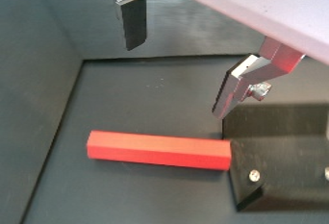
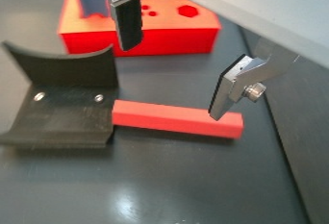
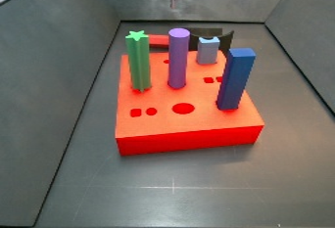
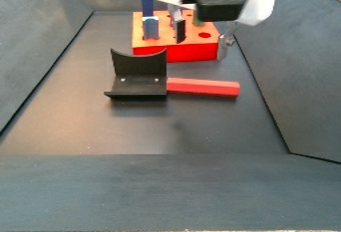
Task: Pick up the hexagon object. Move up. Place the hexagon object on the fixture. Regrasp the hexagon object. Move to above the board. Insert the hexagon object.
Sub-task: Pick up the hexagon object.
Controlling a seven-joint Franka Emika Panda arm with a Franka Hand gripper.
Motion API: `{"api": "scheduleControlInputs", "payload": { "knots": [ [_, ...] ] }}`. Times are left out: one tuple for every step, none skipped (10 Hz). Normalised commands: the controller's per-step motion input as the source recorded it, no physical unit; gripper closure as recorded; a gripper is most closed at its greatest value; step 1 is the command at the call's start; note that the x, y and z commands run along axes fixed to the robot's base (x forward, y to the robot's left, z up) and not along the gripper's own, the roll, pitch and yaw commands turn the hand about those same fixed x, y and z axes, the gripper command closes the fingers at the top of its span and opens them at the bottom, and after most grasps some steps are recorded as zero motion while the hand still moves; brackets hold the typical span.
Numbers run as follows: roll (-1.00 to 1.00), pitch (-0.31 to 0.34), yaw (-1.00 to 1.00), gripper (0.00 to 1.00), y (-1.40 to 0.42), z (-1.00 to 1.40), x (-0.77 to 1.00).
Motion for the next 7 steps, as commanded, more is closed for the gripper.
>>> {"api": "scheduleControlInputs", "payload": {
  "knots": [
    [0.0,0.0,-1.0,0.0,0.0,-0.11,0.0],
    [0.0,-0.013,-1.0,0.0,0.0,-0.14,0.0],
    [0.0,-0.037,-1.0,0.0,0.0,-0.18,0.0],
    [0.0,-0.014,-1.0,0.0,0.0,-0.27,0.0],
    [0.0,-0.036,-1.0,0.0,0.0,-0.29,0.0],
    [0.0,-0.036,-0.99,0.0,0.0,-0.31,0.05],
    [0.0,-0.026,-0.97,0.0,0.0,-0.35,0.08]
  ]
}}
